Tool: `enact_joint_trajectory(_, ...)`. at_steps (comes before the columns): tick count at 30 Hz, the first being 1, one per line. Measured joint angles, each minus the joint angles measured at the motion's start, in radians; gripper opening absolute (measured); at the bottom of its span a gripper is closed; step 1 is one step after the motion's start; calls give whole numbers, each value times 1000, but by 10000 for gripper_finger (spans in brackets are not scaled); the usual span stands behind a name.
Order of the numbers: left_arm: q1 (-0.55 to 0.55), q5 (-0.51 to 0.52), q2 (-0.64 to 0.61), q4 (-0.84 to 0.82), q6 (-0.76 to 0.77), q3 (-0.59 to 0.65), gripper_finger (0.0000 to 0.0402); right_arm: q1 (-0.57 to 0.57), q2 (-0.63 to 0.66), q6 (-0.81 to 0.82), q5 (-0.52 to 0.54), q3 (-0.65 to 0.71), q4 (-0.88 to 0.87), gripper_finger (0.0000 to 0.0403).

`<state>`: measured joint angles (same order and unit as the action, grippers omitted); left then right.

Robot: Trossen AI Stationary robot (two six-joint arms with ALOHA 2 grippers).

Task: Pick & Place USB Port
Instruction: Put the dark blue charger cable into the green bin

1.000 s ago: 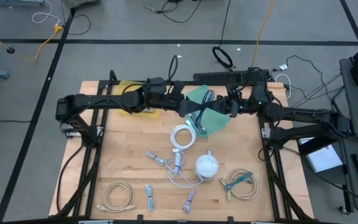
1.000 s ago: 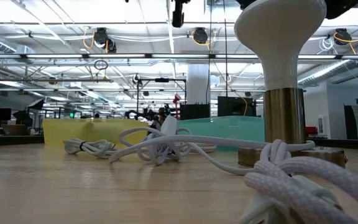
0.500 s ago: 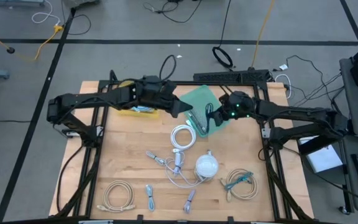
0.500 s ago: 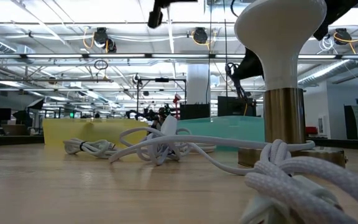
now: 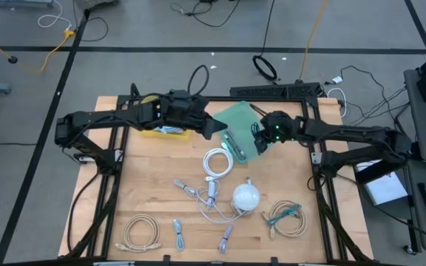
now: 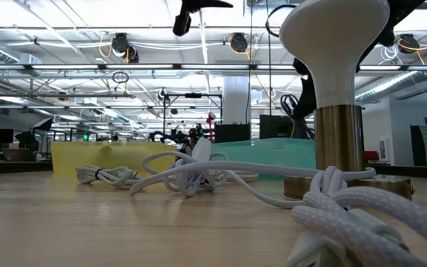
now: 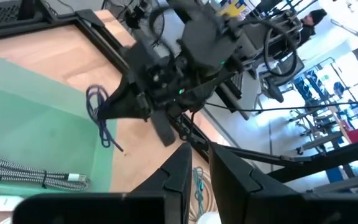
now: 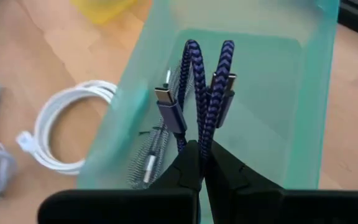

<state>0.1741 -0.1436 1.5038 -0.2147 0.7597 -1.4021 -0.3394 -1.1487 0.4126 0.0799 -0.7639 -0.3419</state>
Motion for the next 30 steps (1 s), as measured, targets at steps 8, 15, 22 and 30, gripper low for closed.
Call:
enact_joint_trajectory(8,-7,8,0,-1,-8,0,58,5,-64,-38,29,0,42,0)
enact_joint_trajectory(15,-19,13,0,-38,-8,0,58,5,-56,0,54,0,130,0)
enact_joint_trajectory(22,-19,14,0,-39,-11,0,58,2,-105,-16,22,0,39,1)
enact_joint_trajectory(30,-4,13,0,-38,-18,0,58,14,-99,-59,-55,0,117,74)
